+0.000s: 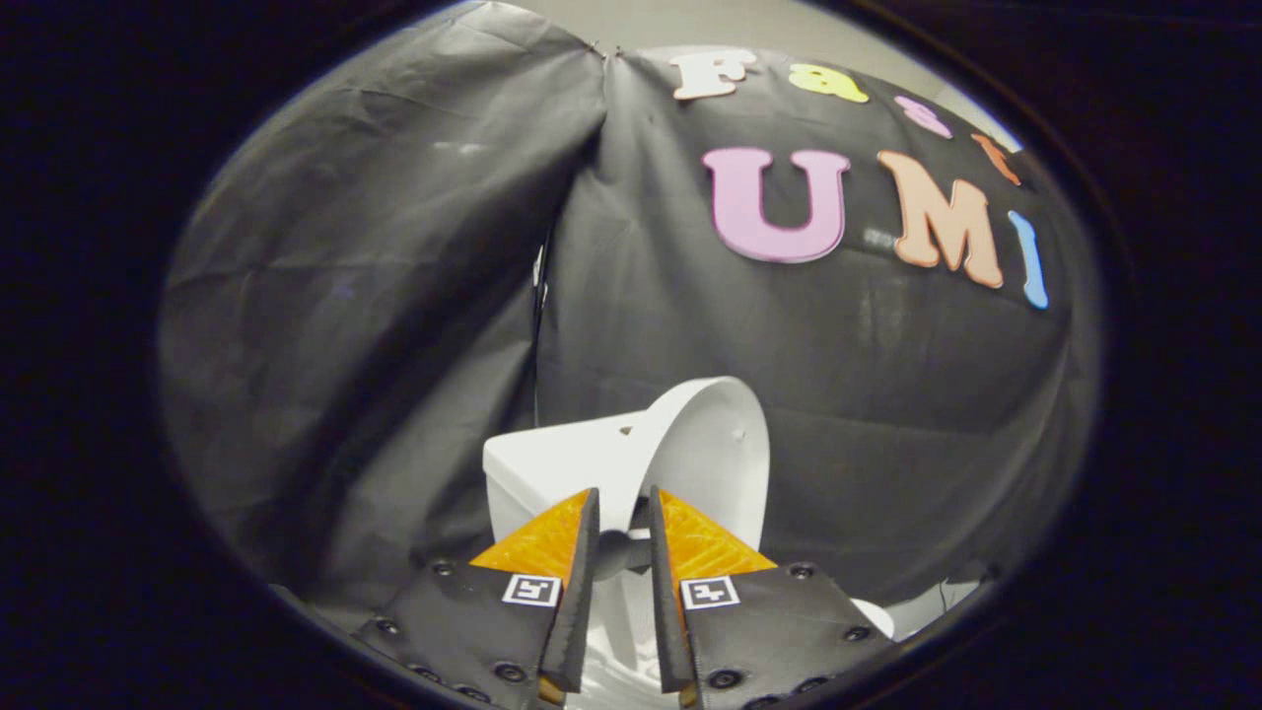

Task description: Open the toilet lid.

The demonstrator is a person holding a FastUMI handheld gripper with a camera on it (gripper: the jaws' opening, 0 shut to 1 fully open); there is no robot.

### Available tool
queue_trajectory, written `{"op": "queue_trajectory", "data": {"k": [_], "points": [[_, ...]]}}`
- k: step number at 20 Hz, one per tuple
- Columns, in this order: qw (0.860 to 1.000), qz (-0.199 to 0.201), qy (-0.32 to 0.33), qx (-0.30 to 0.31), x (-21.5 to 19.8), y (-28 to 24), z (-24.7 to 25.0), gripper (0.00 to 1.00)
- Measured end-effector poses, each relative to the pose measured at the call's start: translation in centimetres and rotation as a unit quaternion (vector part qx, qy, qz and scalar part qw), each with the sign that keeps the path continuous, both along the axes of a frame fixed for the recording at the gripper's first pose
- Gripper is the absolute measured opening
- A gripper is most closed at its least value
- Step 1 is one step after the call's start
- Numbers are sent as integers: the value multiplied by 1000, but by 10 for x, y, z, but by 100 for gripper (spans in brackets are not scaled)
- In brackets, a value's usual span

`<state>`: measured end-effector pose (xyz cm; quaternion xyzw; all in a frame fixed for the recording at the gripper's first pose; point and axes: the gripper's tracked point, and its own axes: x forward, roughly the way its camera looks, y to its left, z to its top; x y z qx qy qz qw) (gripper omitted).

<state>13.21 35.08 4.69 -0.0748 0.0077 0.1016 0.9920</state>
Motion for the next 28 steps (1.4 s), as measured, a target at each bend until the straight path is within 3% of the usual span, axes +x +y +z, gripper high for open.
{"op": "queue_trajectory", "data": {"k": [7, 14, 17, 23, 28], "points": [[990, -121, -61, 27, -34, -148, 48, 32], [959, -257, -101, 69, -109, -326, 41, 33], [948, -292, -98, 77, -133, -377, 27, 31], [941, -330, -47, 63, -149, -441, -21, 27], [953, -302, 4, 36, -138, -437, -51, 28]]}}
